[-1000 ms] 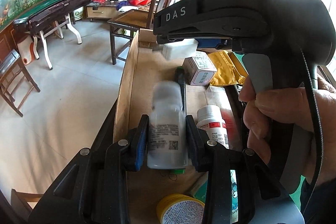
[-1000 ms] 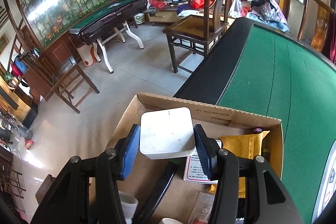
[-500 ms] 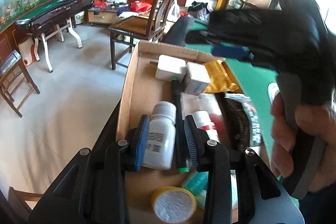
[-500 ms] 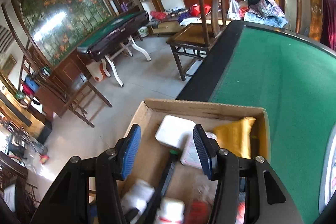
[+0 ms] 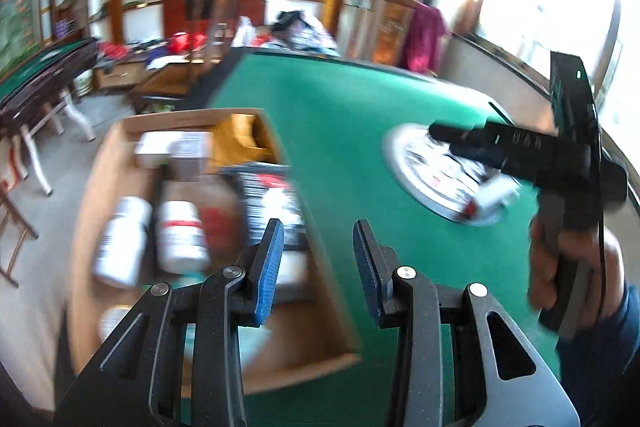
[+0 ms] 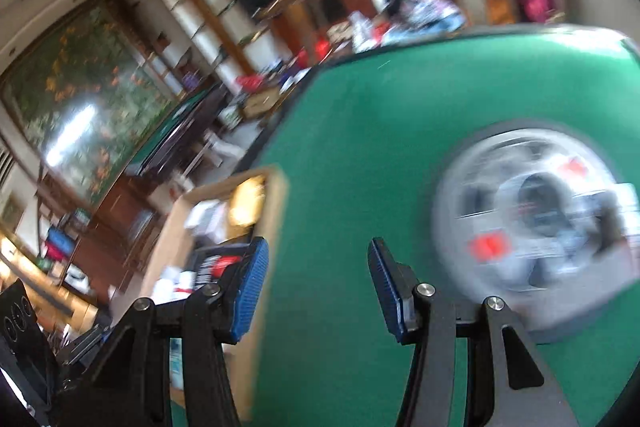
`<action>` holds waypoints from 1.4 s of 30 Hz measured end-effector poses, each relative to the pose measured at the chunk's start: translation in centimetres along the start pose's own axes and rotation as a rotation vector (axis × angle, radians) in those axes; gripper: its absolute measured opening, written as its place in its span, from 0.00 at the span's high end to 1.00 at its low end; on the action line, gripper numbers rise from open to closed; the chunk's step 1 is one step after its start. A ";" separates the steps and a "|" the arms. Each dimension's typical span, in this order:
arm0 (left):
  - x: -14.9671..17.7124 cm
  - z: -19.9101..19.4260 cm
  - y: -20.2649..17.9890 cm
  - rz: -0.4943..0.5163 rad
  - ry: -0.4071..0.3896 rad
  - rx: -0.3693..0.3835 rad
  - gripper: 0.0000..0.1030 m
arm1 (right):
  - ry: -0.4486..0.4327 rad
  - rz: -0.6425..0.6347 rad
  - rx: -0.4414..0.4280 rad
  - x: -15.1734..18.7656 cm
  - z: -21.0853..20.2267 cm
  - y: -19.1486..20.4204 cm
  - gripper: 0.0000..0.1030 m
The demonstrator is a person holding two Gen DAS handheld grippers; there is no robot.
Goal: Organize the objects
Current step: 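Move both tools back toward the items on the grey turntable, then grasp the grey printed box with the left tool while the right tool grasps the white green-labelled bottle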
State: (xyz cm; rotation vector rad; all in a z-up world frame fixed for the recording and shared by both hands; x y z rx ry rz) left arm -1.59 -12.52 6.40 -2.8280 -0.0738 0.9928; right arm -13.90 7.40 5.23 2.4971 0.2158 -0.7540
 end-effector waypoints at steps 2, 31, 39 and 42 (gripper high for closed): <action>0.0 0.8 -2.4 0.047 0.019 0.014 0.65 | -0.022 0.029 0.055 -0.2 -2.0 -3.1 0.49; -5.9 16.0 -24.4 0.834 0.281 0.165 0.65 | -0.167 0.425 -0.039 0.6 -9.6 -20.2 0.48; -5.2 19.5 -23.1 0.632 0.346 0.134 0.74 | -0.135 0.393 0.035 0.5 -8.5 -20.0 0.48; -4.8 19.4 -22.1 0.547 0.333 0.126 0.74 | -0.108 0.351 0.078 0.4 -7.8 -19.8 0.48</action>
Point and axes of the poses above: each gripper's, at about its wrist camera, not at the fingertips, and z roughly the way its jaws point, y to its left, x to its underside, the point moved 4 cm from there along z, roughly the way its jaws point, and after that the axes turned 9 degrees about y, right-handed, at the moved point
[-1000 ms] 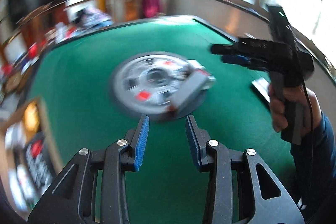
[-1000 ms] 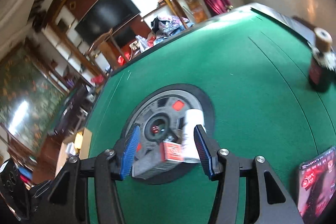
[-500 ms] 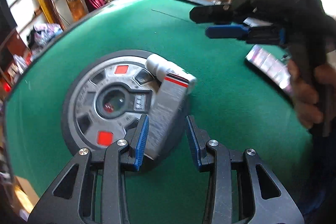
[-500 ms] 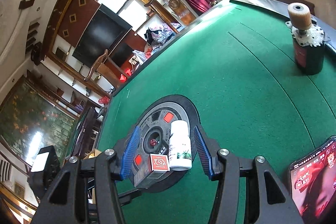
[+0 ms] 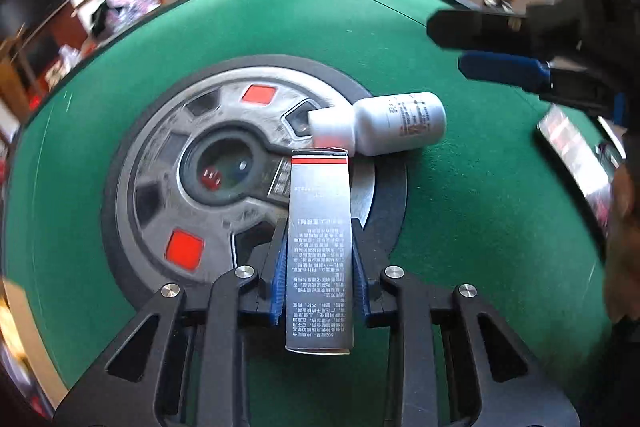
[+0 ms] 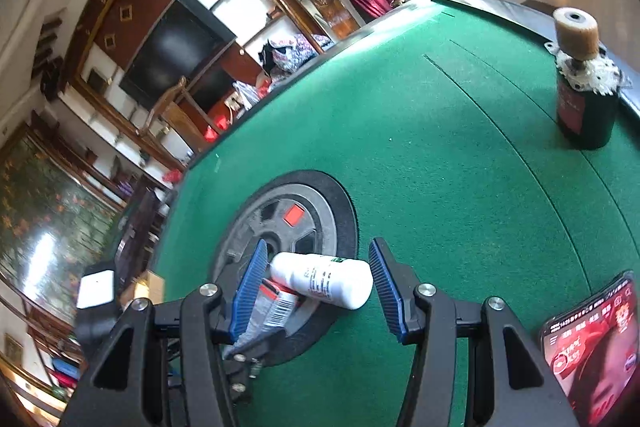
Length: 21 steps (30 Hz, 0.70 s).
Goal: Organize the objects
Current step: 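Grasp the grey printed box with the left tool while the right tool grasps the white green-labelled bottle, then lift the grey box and green-labelled bottle with both tools and carry them over the tray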
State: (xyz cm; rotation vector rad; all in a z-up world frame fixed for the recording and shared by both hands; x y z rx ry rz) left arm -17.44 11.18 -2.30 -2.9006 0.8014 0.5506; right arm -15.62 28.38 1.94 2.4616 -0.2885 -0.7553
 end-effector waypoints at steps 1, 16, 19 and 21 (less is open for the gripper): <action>0.5 -0.1 0.4 -0.038 -0.001 0.002 0.74 | 0.005 -0.024 0.023 0.0 0.3 0.2 0.48; 8.6 -2.7 5.7 -0.353 -0.056 -0.001 0.74 | 0.196 -0.243 0.055 3.5 4.1 4.4 0.46; 8.2 -2.3 5.8 -0.339 -0.066 -0.043 0.74 | 0.210 -0.262 0.145 4.2 5.6 4.4 0.46; 7.8 -2.3 5.5 -0.326 -0.074 -0.077 0.74 | 0.206 -0.267 0.149 4.3 6.1 4.3 0.49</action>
Point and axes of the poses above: each gripper's, at about its wrist camera, not at the fingertips, and z roughly the way its jaws point, y to its left, x to its underside, the point moved 4 cm from there along z, roughly the way its jaws point, and after that the axes turned 9 degrees about y, right-handed, at the moved point
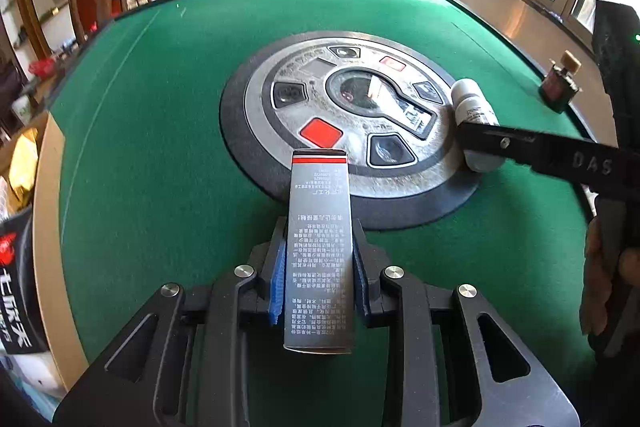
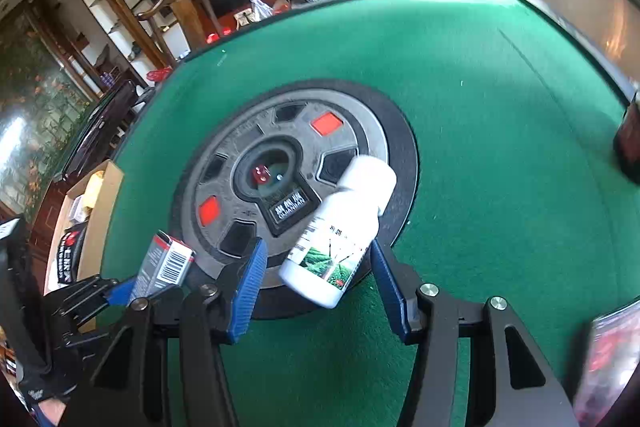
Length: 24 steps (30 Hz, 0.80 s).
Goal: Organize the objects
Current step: 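Lift the grey box and green-labelled bottle with both tools and carry them over the tray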
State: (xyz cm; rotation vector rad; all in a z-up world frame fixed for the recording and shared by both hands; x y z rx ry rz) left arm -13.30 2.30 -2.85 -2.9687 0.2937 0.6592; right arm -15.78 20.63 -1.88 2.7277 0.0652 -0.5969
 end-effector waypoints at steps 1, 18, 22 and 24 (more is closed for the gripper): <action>0.0 -0.2 -0.2 0.009 -0.010 -0.018 0.74 | -0.018 0.000 0.022 -0.1 -0.1 -0.1 0.53; 0.1 -0.4 -0.2 0.004 -0.037 -0.037 0.74 | -0.031 0.007 0.079 -0.3 -0.3 -0.6 0.67; 0.2 -0.9 -0.2 0.002 -0.053 -0.024 0.74 | -0.043 0.008 0.034 0.2 -0.9 0.2 0.67; 0.2 -1.4 -0.2 0.000 -0.070 -0.017 0.74 | -0.055 0.001 0.006 0.3 -1.3 0.9 0.67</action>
Point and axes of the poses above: each gripper's, at about its wrist camera, not at the fingertips, and z roughly the way its jaws point, y to its left, x to its underside, the point moved 4 cm from there along z, roughly the way its jaws point, and after that the axes turned 9 degrees about y, right-handed, at the moved point
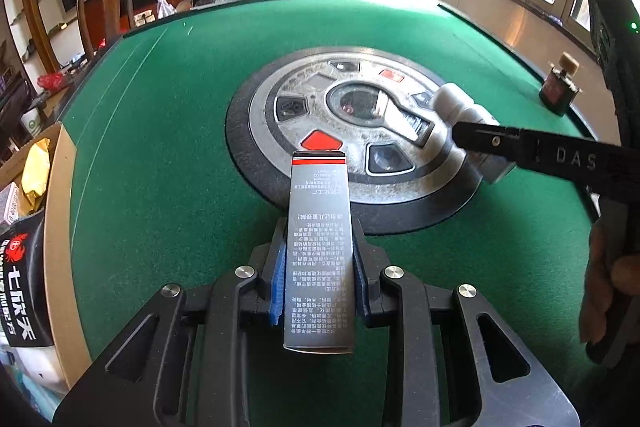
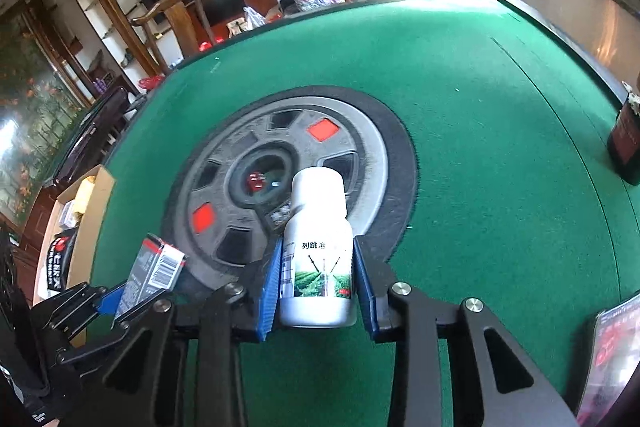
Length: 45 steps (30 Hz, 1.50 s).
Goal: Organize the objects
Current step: 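Lift the grey box and green-labelled bottle with both tools and carry them over the tray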
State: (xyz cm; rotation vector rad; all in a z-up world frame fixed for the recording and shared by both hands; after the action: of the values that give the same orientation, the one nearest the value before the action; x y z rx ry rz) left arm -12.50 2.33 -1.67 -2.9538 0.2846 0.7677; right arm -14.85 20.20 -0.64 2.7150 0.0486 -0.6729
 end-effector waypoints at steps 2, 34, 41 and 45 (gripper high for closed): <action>0.0 -0.5 0.1 -0.006 -0.016 -0.002 0.74 | -0.013 -0.021 -0.017 0.2 -0.5 0.9 0.67; -0.1 -1.8 1.8 -0.067 -0.080 -0.059 0.74 | -0.047 -0.096 -0.086 0.9 -2.0 4.5 0.67; 0.4 -2.8 2.2 -0.087 -0.110 -0.107 0.74 | -0.059 -0.096 -0.098 1.0 -2.4 4.7 0.67; 1.3 -4.2 2.0 -0.090 -0.142 -0.135 0.74 | -0.063 -0.105 -0.101 1.2 -2.5 5.2 0.67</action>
State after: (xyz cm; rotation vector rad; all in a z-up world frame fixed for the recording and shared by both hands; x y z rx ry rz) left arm -9.82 -0.38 1.26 -2.9904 0.0935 1.0154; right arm -12.08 16.12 2.50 2.6076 0.2050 -0.7639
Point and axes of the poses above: each gripper's, at about its wrist camera, not at the fingertips, and z roughly the way its jaws point, y to its left, x to its underside, the point moved 4 cm from there along z, roughly the way its jaws point, and after that the axes turned 9 degrees about y, right-handed, at the moved point
